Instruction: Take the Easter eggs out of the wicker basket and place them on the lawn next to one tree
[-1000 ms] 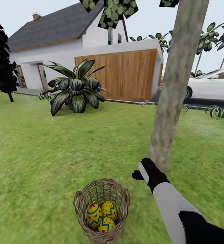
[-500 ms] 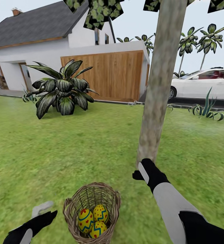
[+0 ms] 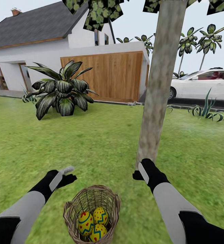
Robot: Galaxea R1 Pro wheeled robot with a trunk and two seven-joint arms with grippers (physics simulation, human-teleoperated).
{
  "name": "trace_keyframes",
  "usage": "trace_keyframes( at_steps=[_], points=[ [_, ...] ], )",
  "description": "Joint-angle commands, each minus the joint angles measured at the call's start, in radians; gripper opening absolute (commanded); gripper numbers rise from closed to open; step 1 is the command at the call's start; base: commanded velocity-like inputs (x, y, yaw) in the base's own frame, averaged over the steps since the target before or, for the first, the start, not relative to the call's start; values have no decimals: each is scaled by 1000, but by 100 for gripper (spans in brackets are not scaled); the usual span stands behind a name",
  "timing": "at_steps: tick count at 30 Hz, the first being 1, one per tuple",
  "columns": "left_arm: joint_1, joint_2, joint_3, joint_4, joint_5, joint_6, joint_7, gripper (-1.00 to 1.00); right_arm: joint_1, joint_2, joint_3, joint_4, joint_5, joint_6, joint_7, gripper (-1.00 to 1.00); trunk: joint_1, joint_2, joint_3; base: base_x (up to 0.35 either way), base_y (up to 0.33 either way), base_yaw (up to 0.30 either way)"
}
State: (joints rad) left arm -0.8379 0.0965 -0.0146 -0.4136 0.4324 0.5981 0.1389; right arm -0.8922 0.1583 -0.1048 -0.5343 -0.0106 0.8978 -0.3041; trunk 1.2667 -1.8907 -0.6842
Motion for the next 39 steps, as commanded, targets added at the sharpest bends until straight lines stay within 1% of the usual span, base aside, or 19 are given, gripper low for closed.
trace_keyframes(
  at_steps=[1, 5, 8, 9, 12, 13, 16, 19, 22, 28, 33, 39],
  points=[
    [-15, -10, -4, 11, 8, 7, 7, 100, -1, 1, -6, -1, -2, 3, -4, 100, -4, 7, 2, 0, 0, 0],
    [-48, -38, -12, 46, 8, 41, 11, 100, -1, 1, -5, 0, -2, 2, -5, 100, -19, 35, 14, 0, 0, 0],
    [-56, -47, -12, 48, 10, 60, 8, 100, -1, 2, -4, 1, -2, 1, -5, 100, -19, 35, 14, 0, 0, 0],
    [-56, -48, -12, 47, 11, 67, 7, 100, -1, 2, -3, 1, -2, 1, -5, 100, -19, 35, 14, 0, 0, 0],
    [-60, -52, -14, 43, 11, 126, 6, 100, -1, 2, -1, 1, -2, 1, -6, 100, -19, 35, 14, 0, 0, 0],
    [-60, -52, -15, 38, 11, 161, 4, 100, -1, 3, -1, 1, -2, 1, -5, 100, -19, 35, 14, 0, 0, 0],
    [-60, -50, -13, 27, 15, 189, -6, 100, -1, 3, -2, 0, -3, 1, -5, 100, -19, 35, 14, 0, 0, 0],
    [-60, -52, -21, 20, 13, 178, -24, 100, -1, 3, -1, -1, -4, 0, -4, 100, -19, 35, 14, 0, 0, -54],
    [-60, -54, -32, 19, 12, 172, -26, 100, -1, 3, -2, -1, -4, 0, -4, 100, -19, 35, 14, 0, 0, -176],
    [-61, -68, -66, 20, 11, 168, -24, 100, -1, 3, -2, -1, -3, 0, -4, 100, -19, 35, 14, 0, 0, -248],
    [-61, -71, -71, 22, 11, 172, -13, 100, -1, 3, -1, 0, -3, 0, -4, 100, -19, 35, 13, 0, 0, -214],
    [-61, -72, -71, 29, 13, 173, 2, 100, -1, 3, 0, 0, -3, 0, -4, 100, -19, 35, 13, 0, 77, -51]
  ],
)
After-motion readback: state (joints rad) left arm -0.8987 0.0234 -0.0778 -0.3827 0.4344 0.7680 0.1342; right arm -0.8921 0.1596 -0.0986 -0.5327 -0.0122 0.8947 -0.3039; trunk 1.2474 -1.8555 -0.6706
